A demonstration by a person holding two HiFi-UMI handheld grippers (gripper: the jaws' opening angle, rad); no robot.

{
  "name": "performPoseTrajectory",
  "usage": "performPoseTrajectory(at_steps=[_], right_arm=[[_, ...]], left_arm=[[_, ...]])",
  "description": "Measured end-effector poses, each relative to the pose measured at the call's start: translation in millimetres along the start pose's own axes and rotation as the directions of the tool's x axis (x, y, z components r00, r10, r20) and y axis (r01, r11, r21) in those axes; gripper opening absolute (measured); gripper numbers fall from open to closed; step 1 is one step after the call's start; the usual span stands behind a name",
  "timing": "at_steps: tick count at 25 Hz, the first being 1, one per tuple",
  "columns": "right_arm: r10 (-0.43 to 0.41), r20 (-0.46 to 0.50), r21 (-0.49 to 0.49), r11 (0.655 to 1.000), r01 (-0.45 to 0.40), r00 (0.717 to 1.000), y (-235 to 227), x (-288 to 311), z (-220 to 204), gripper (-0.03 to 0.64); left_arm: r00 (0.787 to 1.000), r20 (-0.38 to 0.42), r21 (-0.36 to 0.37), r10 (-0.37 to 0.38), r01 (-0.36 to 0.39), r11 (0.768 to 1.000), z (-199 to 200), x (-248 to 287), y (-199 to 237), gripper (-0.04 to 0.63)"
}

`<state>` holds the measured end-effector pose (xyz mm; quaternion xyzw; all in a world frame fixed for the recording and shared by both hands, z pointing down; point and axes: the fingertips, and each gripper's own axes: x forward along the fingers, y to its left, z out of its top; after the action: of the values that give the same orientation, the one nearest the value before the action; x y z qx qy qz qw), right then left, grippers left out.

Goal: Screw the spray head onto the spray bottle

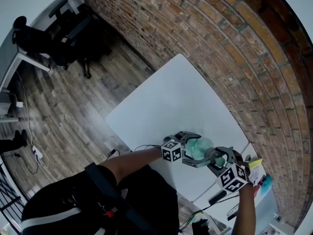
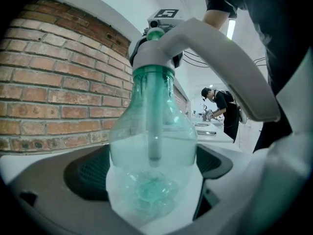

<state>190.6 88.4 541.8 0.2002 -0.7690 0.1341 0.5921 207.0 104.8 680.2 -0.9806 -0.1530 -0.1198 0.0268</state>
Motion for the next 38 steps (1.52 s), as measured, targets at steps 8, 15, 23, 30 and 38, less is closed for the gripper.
performPoseTrajectory(at_steps=[8,15,23,30,38], right_arm=[[-0.034,0.053,0.141,0.99,0.027,0.998,-4,-2,1,0.281],[-0.07,0.05,0.253,0.966,0.055,0.996,-6,-3,2,0.281],[-0.107,0.057,0.364,0.928,0.079,0.993,-8,-2,0,0.281],[-0.139,0.048,0.446,0.889,0.103,0.989,-10,-3,-1,0.282],[-0.178,0.018,0.566,0.813,0.137,0.984,-11,-3,-4,0.282]], left_arm=[[1.0,0.025,-0.014,-0.012,0.012,1.0,-1,-3,0,0.538],[0.999,0.037,-0.027,-0.014,0.015,1.0,-2,-4,-1,0.535],[0.998,0.054,-0.04,-0.016,0.018,0.999,-4,-5,1,0.529],[0.998,0.056,-0.043,-0.021,0.024,0.999,-8,-4,0,0.526],[0.998,0.058,-0.055,-0.021,0.025,0.998,-10,-3,-1,0.524]])
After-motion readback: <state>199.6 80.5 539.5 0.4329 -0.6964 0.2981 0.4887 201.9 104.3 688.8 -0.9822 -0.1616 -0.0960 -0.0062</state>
